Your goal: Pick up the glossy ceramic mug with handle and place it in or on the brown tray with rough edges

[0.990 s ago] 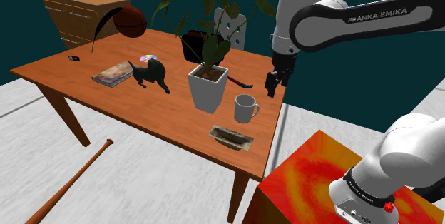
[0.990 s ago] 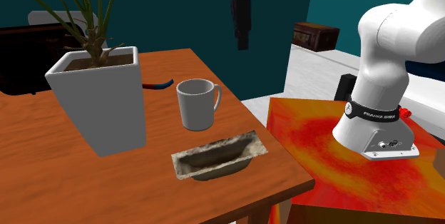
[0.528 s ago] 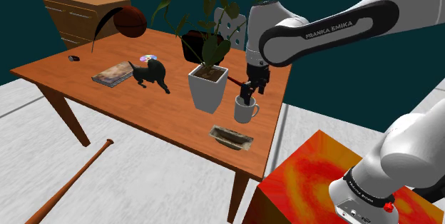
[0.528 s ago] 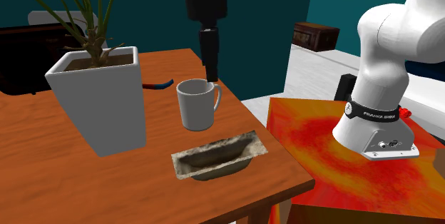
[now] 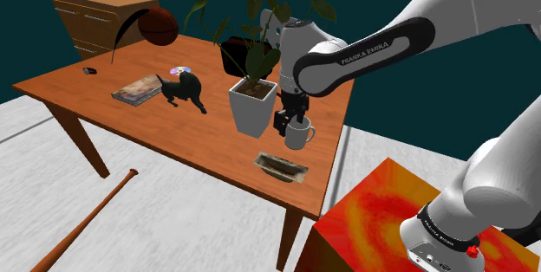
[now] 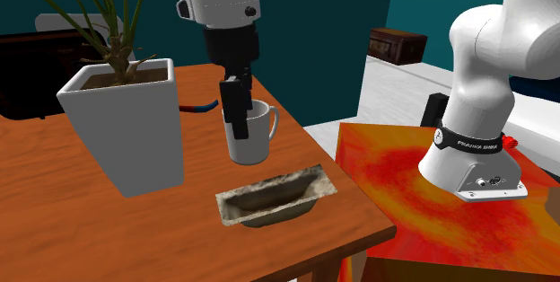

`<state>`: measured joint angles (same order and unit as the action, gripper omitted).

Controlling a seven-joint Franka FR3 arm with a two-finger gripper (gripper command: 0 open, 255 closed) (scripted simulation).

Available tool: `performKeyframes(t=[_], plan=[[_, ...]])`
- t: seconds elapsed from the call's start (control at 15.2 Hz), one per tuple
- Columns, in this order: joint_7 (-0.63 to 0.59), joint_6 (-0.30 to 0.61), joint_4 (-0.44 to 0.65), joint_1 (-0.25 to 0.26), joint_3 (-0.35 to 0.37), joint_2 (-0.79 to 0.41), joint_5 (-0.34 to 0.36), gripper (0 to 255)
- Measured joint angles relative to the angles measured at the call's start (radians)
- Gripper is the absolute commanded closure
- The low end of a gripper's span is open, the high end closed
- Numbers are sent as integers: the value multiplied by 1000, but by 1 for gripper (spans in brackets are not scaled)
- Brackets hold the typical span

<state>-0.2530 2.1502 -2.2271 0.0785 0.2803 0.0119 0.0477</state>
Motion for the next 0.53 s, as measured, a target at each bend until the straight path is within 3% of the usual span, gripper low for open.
performKeyframes(t=[0.53], plan=[[-10, 63, -30, -1, -1, -33, 14, 0]])
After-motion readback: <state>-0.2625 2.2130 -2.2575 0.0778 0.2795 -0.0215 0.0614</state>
